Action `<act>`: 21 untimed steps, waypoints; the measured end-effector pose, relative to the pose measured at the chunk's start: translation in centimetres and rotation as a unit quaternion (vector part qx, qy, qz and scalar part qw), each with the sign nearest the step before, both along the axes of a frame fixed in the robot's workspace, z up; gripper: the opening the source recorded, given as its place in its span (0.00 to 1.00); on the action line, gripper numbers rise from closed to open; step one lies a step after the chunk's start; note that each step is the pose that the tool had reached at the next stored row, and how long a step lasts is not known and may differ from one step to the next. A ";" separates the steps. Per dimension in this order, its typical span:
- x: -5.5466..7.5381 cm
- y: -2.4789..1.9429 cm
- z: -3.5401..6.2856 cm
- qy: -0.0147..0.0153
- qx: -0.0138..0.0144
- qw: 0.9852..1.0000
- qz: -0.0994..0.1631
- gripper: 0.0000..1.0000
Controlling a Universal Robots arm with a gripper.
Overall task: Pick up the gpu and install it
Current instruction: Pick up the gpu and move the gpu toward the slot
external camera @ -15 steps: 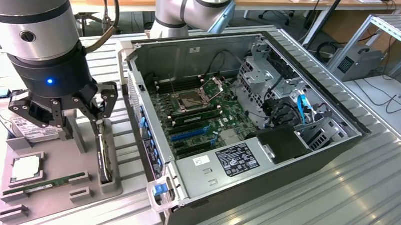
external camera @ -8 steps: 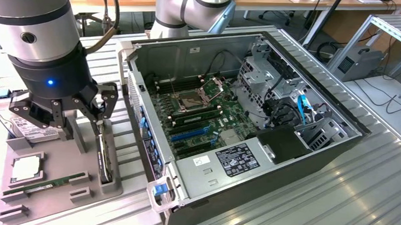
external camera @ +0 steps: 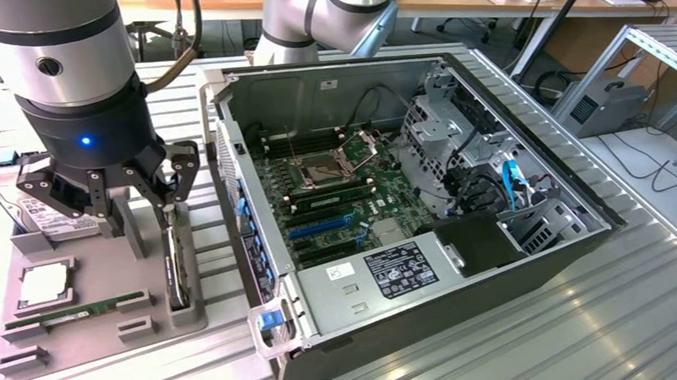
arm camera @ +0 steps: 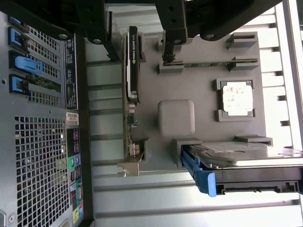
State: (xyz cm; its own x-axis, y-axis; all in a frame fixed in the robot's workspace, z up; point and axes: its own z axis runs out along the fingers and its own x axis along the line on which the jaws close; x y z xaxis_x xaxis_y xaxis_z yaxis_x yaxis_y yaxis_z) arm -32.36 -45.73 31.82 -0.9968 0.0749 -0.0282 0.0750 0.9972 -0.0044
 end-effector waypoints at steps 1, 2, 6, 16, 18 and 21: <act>0.0 0.00 -0.02 0.000 0.000 1.000 0.000 0.48; 0.0 0.00 -0.04 0.000 0.000 1.000 0.000 0.48; 0.0 0.00 -0.12 0.000 0.000 1.000 0.000 0.48; 0.0 0.00 -0.34 0.000 0.000 1.000 0.000 0.48; 0.0 0.00 -0.42 0.000 0.000 1.000 0.000 0.48; 0.0 0.00 -0.49 0.000 0.000 1.000 0.000 0.48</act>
